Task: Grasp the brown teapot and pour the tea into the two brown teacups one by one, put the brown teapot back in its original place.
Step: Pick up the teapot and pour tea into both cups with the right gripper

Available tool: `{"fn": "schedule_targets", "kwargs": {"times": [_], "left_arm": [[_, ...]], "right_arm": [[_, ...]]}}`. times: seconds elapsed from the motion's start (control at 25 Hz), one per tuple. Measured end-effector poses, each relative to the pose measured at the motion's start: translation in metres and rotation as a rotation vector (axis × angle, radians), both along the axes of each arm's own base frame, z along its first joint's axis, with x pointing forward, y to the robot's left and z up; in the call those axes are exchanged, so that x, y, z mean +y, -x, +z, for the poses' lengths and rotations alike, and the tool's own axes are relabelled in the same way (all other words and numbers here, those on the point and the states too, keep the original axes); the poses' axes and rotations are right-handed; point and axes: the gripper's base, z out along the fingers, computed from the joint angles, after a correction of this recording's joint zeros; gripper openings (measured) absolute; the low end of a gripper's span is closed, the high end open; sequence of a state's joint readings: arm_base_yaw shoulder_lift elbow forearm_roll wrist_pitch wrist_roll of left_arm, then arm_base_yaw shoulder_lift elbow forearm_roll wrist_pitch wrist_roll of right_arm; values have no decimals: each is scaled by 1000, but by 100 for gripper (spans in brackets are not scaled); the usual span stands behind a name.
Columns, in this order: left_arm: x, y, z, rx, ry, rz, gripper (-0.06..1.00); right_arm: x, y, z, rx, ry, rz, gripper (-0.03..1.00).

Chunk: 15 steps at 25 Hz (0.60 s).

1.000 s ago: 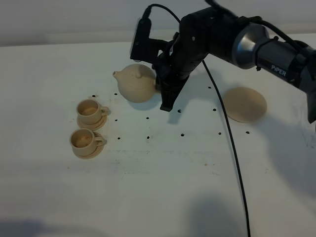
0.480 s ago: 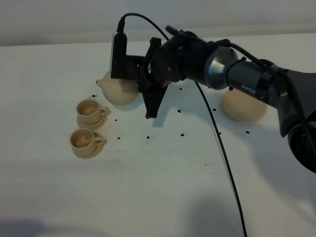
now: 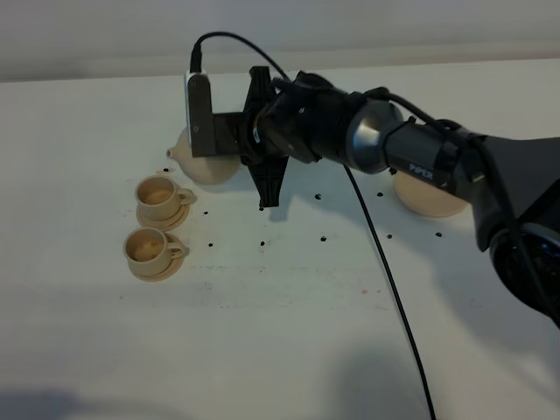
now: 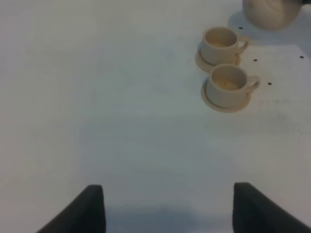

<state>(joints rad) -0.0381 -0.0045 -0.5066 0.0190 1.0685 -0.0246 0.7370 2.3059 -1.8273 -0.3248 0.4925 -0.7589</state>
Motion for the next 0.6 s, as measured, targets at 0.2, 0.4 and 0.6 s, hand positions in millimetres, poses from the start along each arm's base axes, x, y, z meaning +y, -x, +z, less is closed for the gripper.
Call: {"fn": "schedule_targets", "kwargs": {"times": [0.2,0.4,0.6], "left_arm": [[0,0,0,0,0,0,53],[0,0,0,0,0,0,53],[0,0,0,0,0,0,53]], "right_arm": [[4,-2,-10,-38,18,31,9],[5,-4,-11,-82,41,60,9],[6,-5,-11,-112,49,83,9]]}}
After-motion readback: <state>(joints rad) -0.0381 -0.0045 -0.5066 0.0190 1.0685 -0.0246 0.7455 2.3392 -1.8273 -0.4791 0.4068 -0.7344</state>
